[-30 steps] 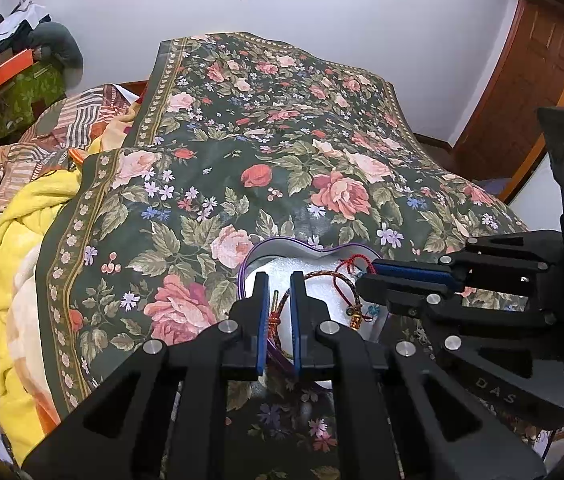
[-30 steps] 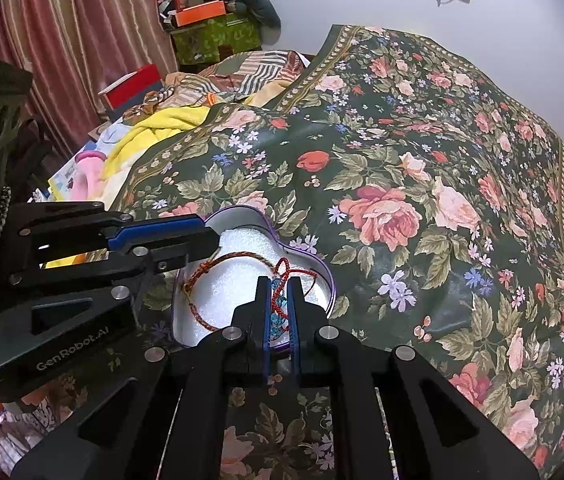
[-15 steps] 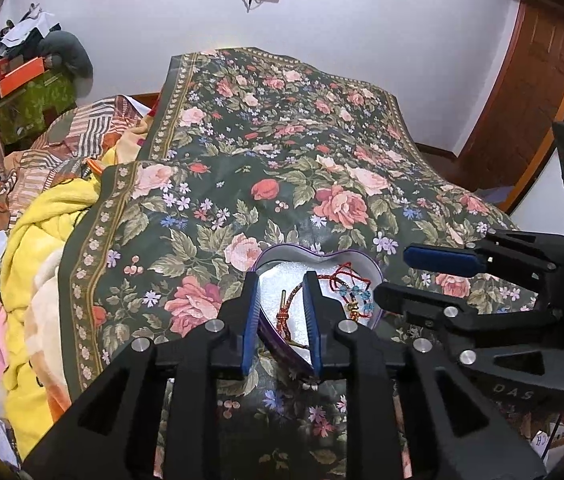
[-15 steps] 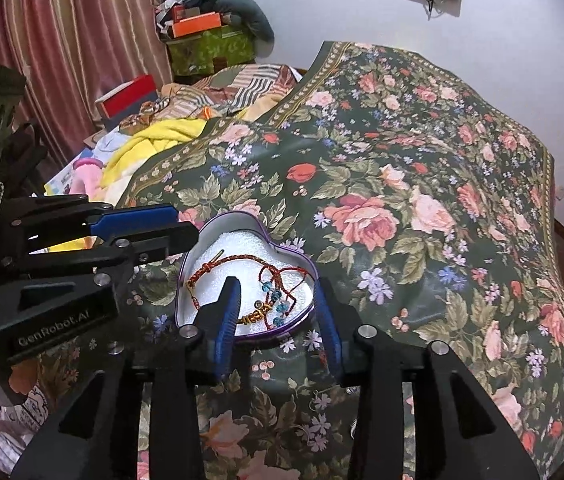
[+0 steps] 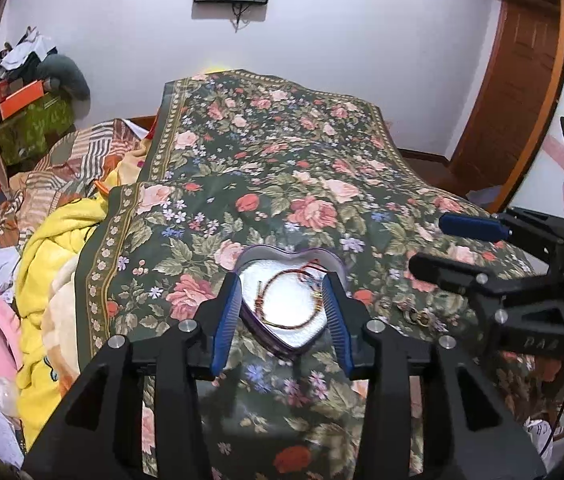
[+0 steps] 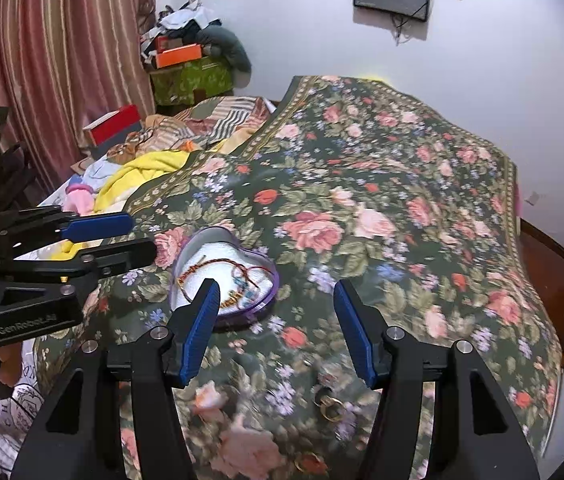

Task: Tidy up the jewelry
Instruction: 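Move the left tool down to a silver ring on the bedspread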

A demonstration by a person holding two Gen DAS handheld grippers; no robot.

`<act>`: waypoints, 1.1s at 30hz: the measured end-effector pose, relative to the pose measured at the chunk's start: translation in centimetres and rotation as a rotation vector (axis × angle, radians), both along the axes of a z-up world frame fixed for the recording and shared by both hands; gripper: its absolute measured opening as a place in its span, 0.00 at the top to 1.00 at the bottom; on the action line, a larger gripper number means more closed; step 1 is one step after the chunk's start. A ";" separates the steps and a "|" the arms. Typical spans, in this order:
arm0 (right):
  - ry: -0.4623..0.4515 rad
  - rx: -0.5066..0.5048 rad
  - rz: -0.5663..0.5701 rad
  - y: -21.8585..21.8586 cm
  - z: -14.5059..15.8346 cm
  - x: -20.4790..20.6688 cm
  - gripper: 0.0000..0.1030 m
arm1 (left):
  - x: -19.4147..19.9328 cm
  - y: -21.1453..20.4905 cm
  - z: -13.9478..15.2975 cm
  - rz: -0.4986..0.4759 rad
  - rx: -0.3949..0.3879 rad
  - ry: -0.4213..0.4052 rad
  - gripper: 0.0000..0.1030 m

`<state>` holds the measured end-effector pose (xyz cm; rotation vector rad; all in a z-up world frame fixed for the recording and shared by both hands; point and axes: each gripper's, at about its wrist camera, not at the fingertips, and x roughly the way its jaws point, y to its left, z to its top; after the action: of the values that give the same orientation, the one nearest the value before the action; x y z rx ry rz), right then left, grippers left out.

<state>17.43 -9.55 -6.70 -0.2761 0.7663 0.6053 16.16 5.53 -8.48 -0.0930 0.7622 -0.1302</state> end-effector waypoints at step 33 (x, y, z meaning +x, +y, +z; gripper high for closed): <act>0.148 -0.029 -0.096 -9.2 -4.4 -2.7 0.46 | 1.5 -11.5 -9.0 -0.275 0.005 0.272 0.59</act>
<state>14.72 -18.79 -11.14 -0.2221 0.9259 0.5283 17.62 -6.01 -17.45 0.0002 1.0454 -0.3824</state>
